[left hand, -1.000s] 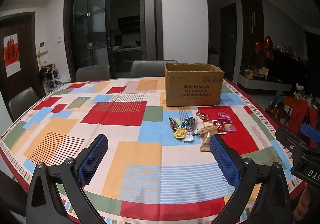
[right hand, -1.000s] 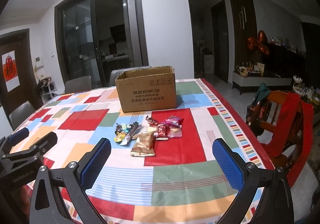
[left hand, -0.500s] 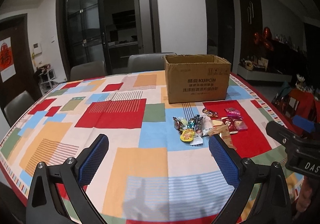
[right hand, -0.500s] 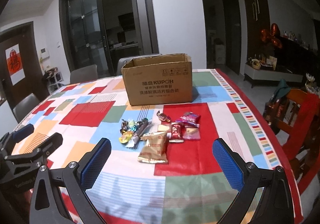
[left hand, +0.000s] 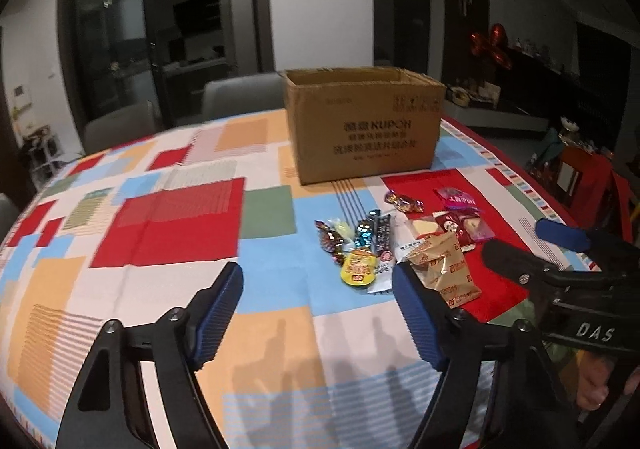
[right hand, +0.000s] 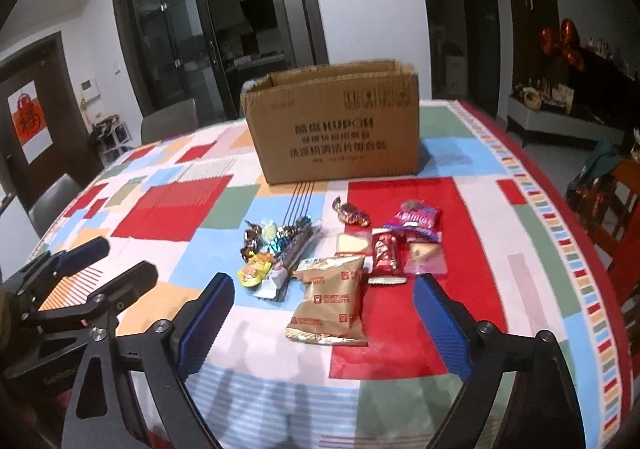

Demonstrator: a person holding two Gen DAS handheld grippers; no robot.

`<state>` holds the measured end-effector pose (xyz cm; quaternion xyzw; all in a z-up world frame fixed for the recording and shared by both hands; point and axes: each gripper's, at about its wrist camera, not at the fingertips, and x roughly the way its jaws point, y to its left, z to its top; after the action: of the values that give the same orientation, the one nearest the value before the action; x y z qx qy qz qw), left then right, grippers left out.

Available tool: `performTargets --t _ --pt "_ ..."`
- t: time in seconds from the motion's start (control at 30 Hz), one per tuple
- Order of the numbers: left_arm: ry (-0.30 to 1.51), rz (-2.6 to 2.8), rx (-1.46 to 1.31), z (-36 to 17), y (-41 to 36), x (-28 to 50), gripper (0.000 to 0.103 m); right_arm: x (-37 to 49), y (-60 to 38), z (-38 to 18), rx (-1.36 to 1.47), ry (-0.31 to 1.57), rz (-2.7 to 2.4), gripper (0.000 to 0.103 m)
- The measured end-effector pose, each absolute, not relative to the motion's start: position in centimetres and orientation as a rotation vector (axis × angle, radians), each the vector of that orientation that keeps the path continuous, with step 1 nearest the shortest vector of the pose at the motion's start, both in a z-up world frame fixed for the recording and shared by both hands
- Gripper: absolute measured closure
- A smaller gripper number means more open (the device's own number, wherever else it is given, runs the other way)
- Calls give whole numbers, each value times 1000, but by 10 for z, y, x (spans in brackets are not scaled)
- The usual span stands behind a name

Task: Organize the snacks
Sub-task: 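Grasp the yellow candy bag with the left tool while the right tool grasps the FORTUNE BISCUITS packet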

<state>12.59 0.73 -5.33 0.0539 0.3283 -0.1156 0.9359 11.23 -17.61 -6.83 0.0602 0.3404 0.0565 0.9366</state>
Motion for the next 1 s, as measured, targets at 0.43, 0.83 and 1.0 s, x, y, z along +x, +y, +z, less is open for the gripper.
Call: performTargets --t 0.43,0.83,1.0 --pt "818 -360 55 -98 -5 186 51 155 -177 -111 184 831 137 27" --pt "910 -407 2 -122 -16 210 62 167 -178 -130 198 877 140 38" --pt "949 -406 -53 -132 -15 222 67 173 -176 -133 200 897 144 43"
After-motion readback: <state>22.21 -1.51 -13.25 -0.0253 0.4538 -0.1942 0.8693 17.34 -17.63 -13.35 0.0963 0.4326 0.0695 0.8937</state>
